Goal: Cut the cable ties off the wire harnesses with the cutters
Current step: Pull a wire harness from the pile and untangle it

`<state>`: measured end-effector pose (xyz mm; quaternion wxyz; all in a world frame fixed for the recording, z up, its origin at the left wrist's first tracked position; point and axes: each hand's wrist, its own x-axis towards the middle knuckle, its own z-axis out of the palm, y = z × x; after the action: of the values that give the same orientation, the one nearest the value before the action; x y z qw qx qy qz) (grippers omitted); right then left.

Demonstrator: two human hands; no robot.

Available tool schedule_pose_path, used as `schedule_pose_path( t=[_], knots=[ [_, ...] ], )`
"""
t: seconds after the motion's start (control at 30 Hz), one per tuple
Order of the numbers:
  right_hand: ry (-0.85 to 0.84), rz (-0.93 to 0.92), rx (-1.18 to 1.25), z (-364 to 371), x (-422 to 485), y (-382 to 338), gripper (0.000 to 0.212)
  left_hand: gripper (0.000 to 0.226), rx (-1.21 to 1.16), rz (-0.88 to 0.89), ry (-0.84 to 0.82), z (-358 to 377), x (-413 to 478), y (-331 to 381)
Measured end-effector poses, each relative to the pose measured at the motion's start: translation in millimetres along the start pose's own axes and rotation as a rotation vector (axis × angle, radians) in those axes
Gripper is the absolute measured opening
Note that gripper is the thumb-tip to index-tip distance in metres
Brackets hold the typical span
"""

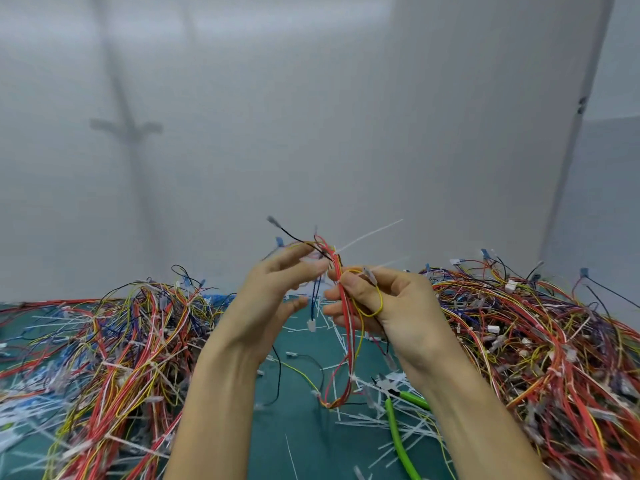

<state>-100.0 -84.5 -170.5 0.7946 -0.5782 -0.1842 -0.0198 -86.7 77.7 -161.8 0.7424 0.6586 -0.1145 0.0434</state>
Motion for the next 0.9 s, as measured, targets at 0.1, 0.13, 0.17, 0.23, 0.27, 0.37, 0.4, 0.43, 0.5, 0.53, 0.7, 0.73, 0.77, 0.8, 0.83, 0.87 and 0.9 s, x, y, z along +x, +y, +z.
schedule_pose_path(
  t=[0.1, 0.13, 0.17, 0.23, 0.27, 0.37, 0.4, 0.43, 0.5, 0.53, 0.7, 0.73, 0.77, 0.8, 0.83, 0.87, 0.9],
  knots=[
    [0.034, 0.013, 0.008, -3, 1, 3, 0.010, 0.051, 0.104, -0.061, -0.024, 4, -1, 1],
    [0.026, 0.014, -0.020, -3, 1, 3, 0.012, 0.054, 0.126, -0.071, -0.067, 4, -1, 1],
    [0.018, 0.011, -0.064, -4, 1, 3, 0.013, 0.053, 0.157, -0.066, -0.112, 4, -2, 0],
    [0.017, 0.003, -0.192, -5, 2, 5, 0.016, 0.044, 0.190, -0.029, -0.182, 4, -4, 0],
    [0.018, -0.006, -0.259, -5, 2, 5, 0.018, 0.040, 0.179, -0.013, -0.200, 3, -4, 0],
    [-0.051, -0.090, -0.383, -6, 1, 3, 0.033, 0.038, 0.077, 0.008, -0.211, 2, -5, 1],
    [-0.084, -0.103, -0.401, -5, 1, 1, 0.037, 0.039, 0.039, 0.016, -0.202, 1, -5, 1],
    [-0.104, -0.104, -0.426, -5, 1, 1, 0.037, 0.042, 0.009, 0.024, -0.178, 1, -4, 1],
    [-0.102, -0.064, -0.454, -5, 2, 2, 0.033, 0.051, -0.038, 0.030, -0.078, 6, -1, 0],
    [-0.083, -0.036, -0.442, -3, 2, 2, 0.031, 0.053, -0.076, 0.031, -0.022, 9, 1, -1],
    [-0.137, 0.128, -0.313, -8, 1, 0, 0.053, 0.044, -0.464, 0.083, 0.191, 19, 10, -3],
    [-0.199, 0.150, -0.348, -9, -1, -1, 0.048, 0.043, -0.516, 0.097, 0.223, 18, 11, -3],
    [-0.263, 0.165, -0.393, -11, -2, -2, 0.041, 0.044, -0.552, 0.105, 0.254, 18, 12, -3],
    [-0.307, 0.174, -0.421, -13, -3, -3, 0.035, 0.046, -0.585, 0.106, 0.280, 18, 12, -3],
    [-0.330, 0.177, -0.443, -15, -3, -4, 0.035, 0.047, -0.623, 0.102, 0.301, 18, 13, -3],
    [-0.341, 0.177, -0.482, -18, -3, -4, 0.038, 0.048, -0.667, 0.096, 0.318, 19, 14, -3],
    [-0.341, 0.178, -0.540, -22, -3, -4, 0.044, 0.048, -0.712, 0.090, 0.334, 19, 15, -3]
  ],
)
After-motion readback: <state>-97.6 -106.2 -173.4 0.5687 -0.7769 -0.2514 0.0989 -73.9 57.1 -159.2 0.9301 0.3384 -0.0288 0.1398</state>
